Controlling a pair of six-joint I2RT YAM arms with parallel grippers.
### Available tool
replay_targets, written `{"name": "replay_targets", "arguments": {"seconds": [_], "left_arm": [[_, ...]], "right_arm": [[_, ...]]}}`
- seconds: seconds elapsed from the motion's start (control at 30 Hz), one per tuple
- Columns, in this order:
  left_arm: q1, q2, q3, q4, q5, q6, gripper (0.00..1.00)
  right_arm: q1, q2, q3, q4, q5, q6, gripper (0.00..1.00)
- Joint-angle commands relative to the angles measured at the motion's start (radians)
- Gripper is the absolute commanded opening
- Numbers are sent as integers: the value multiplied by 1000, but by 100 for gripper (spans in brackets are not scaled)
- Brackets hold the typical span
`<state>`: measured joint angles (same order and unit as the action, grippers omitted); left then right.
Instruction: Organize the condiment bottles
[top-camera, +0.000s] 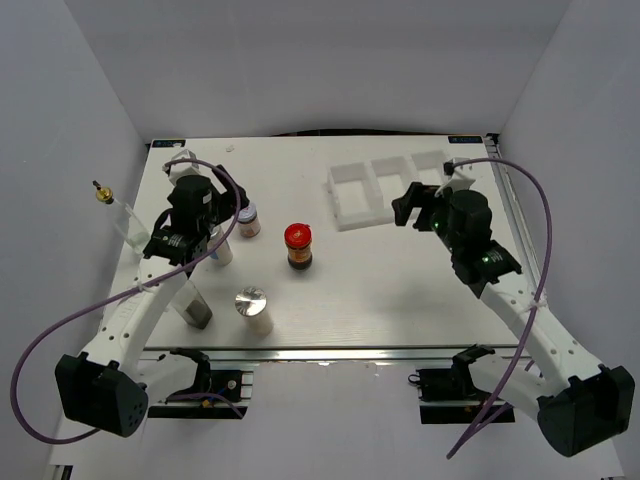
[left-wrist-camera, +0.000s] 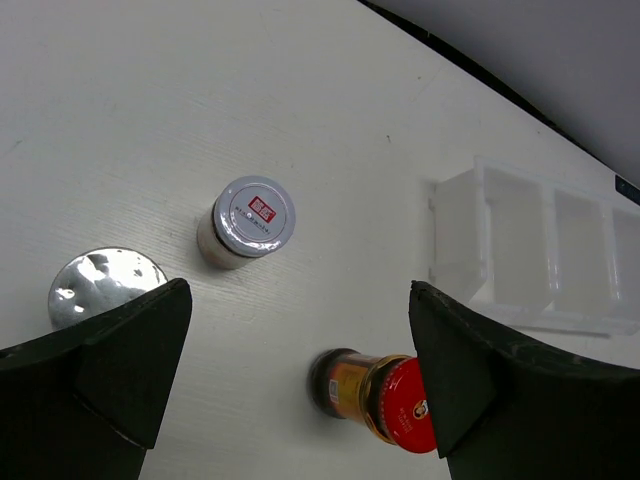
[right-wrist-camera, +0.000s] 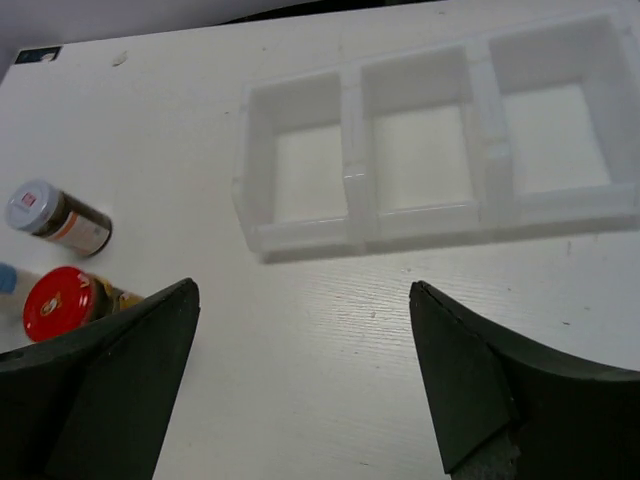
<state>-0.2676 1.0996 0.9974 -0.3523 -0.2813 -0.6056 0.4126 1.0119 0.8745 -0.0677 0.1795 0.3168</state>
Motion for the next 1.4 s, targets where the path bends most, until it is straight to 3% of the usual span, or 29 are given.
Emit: {"name": "replay_targets", "arguments": {"seconds": [0.0,0.1,0.17,0.2,0.37,0.5,0.77,0.9,1.0,1.03,1.1,1.13,1.17,1.37], "left_arm": [[-15,-9,9,-39,-24,-17,98],[-19,2,7,-45,-15,-20,98],[-24,6,3,-40,-25,-23,98],[-24,12,3,-39,-30,-23,98],[-27,39,27,-98,-77,-19,98],[-28,46,41,-123,-116,-19,98],[-30,33,30,-123,-133,-11,98],[-30,26,20,-109,-127,-11,98],[-30,29,12,-102,-128,-14,98],[-30,29,12,-99,-127,-16,98],[-30,31,3,-93,-125,-14,98],[-32,32,-2,-85,-125,-13,98],[-30,36,-3,-82,-124,-11,98],[-30,60,10,-82,-98,1,98]], "right_arm": [[0,-56,-78,152,-171,-73,89],[0,-93,-140,279,-435,-145,89],[12,-43,-149,324,-617,-159,89],[34,21,-135,318,-638,-189,89],[296,247,27,244,-401,-360,89],[342,437,138,223,-370,-358,89],[425,651,282,209,-215,-384,89],[437,732,339,250,-255,-397,89],[437,795,388,267,-262,-403,75],[437,804,397,261,-267,-400,59],[439,800,391,298,-271,-381,40],[439,788,364,322,-272,-377,24],[437,759,353,345,-267,-375,17],[417,653,376,365,-111,-387,4]]}}
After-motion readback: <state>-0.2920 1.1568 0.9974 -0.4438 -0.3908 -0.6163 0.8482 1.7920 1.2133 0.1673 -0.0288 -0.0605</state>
